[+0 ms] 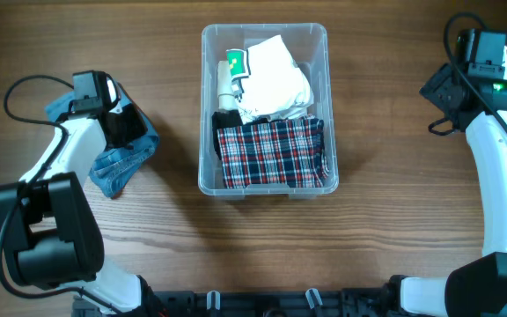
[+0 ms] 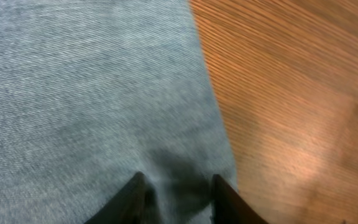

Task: Pack container

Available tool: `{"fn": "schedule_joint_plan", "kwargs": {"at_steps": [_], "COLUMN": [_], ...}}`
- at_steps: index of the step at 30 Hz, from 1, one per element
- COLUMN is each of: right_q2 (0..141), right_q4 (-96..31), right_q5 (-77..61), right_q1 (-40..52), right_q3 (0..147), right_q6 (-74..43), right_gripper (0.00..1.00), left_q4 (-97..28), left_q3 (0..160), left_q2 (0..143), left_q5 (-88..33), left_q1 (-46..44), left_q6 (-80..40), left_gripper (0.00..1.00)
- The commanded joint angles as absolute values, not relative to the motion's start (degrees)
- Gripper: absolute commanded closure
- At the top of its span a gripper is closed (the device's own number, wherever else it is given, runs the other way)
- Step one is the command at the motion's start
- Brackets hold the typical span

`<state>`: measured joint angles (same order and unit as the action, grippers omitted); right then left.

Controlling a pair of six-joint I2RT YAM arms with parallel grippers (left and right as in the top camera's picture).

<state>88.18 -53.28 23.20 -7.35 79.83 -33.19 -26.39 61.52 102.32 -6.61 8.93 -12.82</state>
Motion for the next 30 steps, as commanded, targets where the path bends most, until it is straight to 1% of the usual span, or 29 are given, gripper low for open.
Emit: {"fn": "schedule_joint_plan", "kwargs": {"at_steps": [1, 2, 3, 8, 12, 14, 30], "right_q2": [88.7, 88.7, 88.7, 88.7, 88.7, 88.7, 88.7], "right_q4": [-53.1, -53.1, -53.1, -53.1, -53.1, -53.1, -53.1], "right_q5": [23.9, 23.9, 23.9, 23.9, 23.9, 23.9, 23.9], "right_q1": [-7.6, -7.6, -7.6, -7.6, -7.6, -7.6, -7.6], "right_q3": [79.2, 79.2, 79.2, 79.2, 79.2, 79.2, 79.2], "right_q6": [-33.4, -33.4, -33.4, -33.4, -33.4, -33.4, -33.4], "right_gripper": [0.00, 0.00, 0.00, 0.00, 0.00, 0.00, 0.00], "left_q4": [-28.1, -28.1, -28.2, -28.7, -29.6, -29.9, -32.1], "left_q3": [62.4, 62.4, 62.4, 62.4, 62.4, 62.4, 62.4], "left_q2": [99.1, 98.3, 97.6, 94.6, 92.6, 91.8, 80.5], "left_q5": [-8.5, -8.5, -8.5, -8.5, -8.5, -8.5, -8.6], "left_q1": [8.4, 8.4, 8.4, 8.4, 8.4, 8.4, 8.3], "left_q6": [-12.2, -12.2, -12.2, -12.2, -12.1, -12.1, -11.9], "left_gripper": [0.39, 0.30, 0.23, 0.09, 0.02, 0.00, 0.01]}}
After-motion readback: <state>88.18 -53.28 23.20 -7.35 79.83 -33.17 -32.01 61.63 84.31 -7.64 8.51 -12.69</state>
